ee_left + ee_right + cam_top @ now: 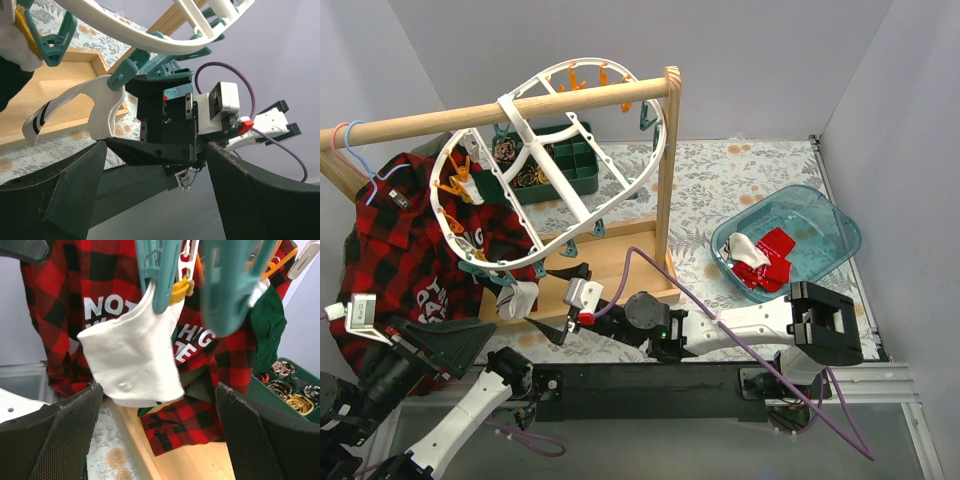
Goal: Remove the socks clipped to the hanger
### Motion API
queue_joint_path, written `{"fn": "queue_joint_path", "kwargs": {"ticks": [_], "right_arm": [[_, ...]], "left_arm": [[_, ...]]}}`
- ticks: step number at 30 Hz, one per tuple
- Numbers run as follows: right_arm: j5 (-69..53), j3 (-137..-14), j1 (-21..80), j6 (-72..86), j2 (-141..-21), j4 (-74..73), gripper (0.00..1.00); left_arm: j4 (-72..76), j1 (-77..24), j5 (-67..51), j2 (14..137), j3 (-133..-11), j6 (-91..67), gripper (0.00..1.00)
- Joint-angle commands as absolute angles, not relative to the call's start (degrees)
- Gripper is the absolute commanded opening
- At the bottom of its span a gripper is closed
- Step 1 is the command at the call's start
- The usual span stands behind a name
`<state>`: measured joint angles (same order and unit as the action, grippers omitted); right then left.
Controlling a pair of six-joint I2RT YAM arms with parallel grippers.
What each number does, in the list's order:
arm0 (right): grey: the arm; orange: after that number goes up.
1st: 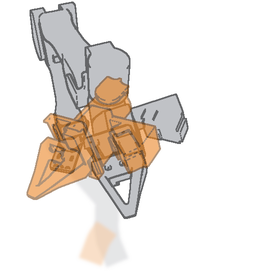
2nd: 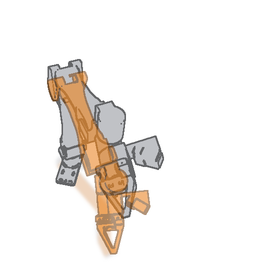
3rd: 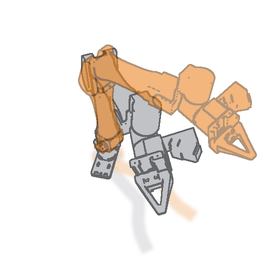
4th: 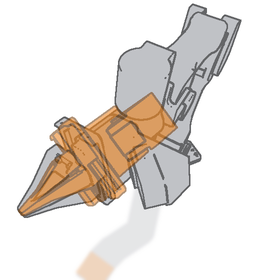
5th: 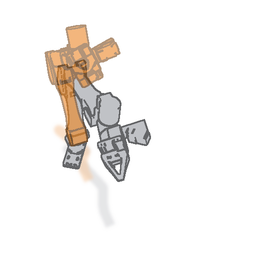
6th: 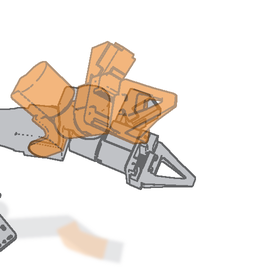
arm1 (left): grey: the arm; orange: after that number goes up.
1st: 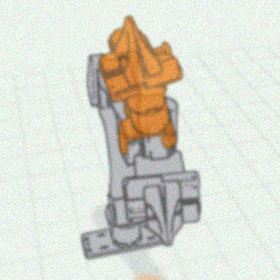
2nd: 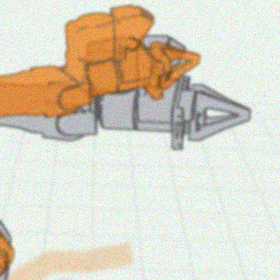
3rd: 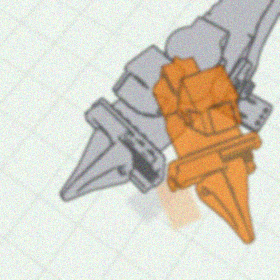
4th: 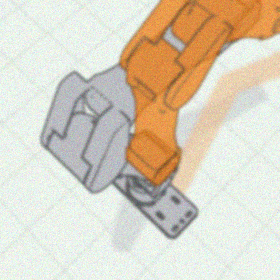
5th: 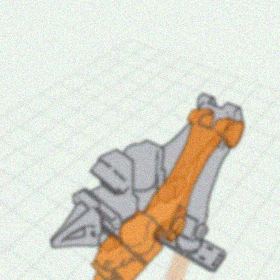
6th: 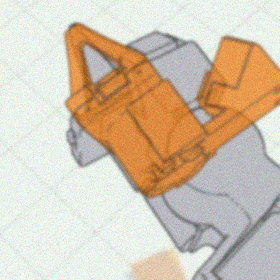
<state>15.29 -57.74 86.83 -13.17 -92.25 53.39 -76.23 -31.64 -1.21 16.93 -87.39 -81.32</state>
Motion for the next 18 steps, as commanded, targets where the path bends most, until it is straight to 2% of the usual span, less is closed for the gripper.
{"fn": "queue_joint_path", "kwargs": {"ticks": [1, 9, 10, 18], "right_arm": [[15.91, -61.08, 87.28, -16.61, -94.3, 56.6, 0.98], [15.38, -61.35, 87.28, -20.12, -96.06, 57.13, 0.98], [15.64, -61.61, 87.36, -20.82, -96.59, 57.3, 0.97], [17.4, -64.6, 87.36, -22.24, -99.23, 57.66, 0.74]], "left_arm": [[-78.57, -31.82, 2.63, 19.6, -86.05, -85.16, 0.79], [-78.23, -31.82, 11.16, 24.17, -83.94, -82.63, 0.78], [-77.35, -31.82, 11.42, 24.69, -83.67, -81.92, 0.72], [-73.65, -31.73, 14.15, 29.53, -83.67, -77.61, 0.59]]}}
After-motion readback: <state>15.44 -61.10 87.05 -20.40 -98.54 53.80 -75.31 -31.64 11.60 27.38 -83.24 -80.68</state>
